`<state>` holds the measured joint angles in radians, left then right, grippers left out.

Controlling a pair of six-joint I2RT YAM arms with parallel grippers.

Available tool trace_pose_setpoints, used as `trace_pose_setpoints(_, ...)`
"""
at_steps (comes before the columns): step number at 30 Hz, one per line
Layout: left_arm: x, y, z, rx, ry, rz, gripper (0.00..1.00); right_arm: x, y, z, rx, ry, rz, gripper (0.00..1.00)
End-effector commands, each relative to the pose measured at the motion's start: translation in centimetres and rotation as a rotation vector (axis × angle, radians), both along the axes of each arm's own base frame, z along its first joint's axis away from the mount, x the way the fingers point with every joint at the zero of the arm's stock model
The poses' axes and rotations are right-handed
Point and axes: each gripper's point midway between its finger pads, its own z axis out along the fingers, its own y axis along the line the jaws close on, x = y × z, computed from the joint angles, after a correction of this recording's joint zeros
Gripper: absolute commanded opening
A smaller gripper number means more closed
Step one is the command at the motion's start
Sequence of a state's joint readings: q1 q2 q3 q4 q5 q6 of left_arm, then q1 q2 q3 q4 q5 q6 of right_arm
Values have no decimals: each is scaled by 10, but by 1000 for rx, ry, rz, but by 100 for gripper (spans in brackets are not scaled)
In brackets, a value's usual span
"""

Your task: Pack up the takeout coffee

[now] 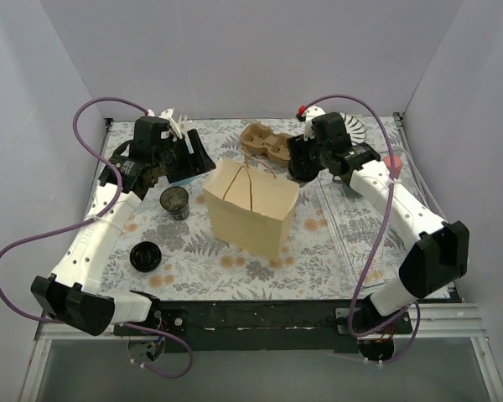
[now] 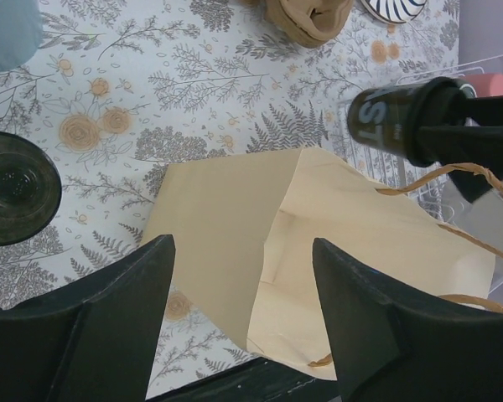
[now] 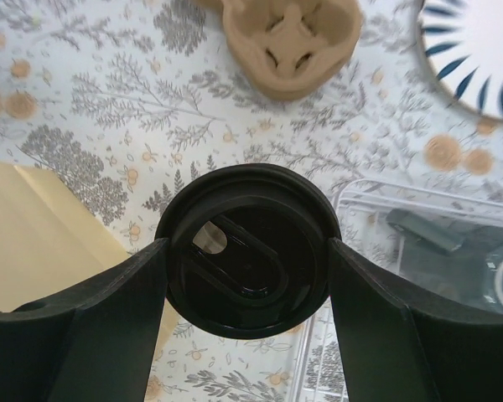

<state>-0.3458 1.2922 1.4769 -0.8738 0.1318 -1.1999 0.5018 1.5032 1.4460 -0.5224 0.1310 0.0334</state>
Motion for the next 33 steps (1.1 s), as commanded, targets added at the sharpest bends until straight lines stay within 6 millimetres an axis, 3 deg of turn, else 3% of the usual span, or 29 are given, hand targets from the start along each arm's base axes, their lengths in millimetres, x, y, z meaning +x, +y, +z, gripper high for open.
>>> trace_pose_setpoints(1,-7,-8,-14,-21,12,-64,66,0,12,-35,88,120,-9,62)
trace_pose_setpoints(9,-10,-16,-21,-30,1,-123,65,10,15,-96,50,216,-47,66)
trace_pose_setpoints(14,-8,-17,-22,-19,-1,-131,57,10,5,-116,-3,244,-94,80)
trace_pose_setpoints(17,-6,-16,-24,-5,-2,-128,48,11,1,-113,-16,237,-110,91)
trace_pose_setpoints(19,-5,-18,-22,-8,-6,-132,43,13,2,-111,-19,229,-106,91)
trace_pose_setpoints(23,-3,-18,-27,7,10,-129,23,12,0,-100,-32,252,-116,91)
trace_pose_setpoints(27,-8,-11,-24,32,15,-101,11,21,3,-72,-2,213,-133,91)
trace_pose_setpoints(32,-24,0,-21,57,21,-93,8,52,13,-46,46,138,-171,91)
trace_pose_setpoints(33,-30,2,-21,61,26,-93,8,61,16,-52,42,142,-174,91)
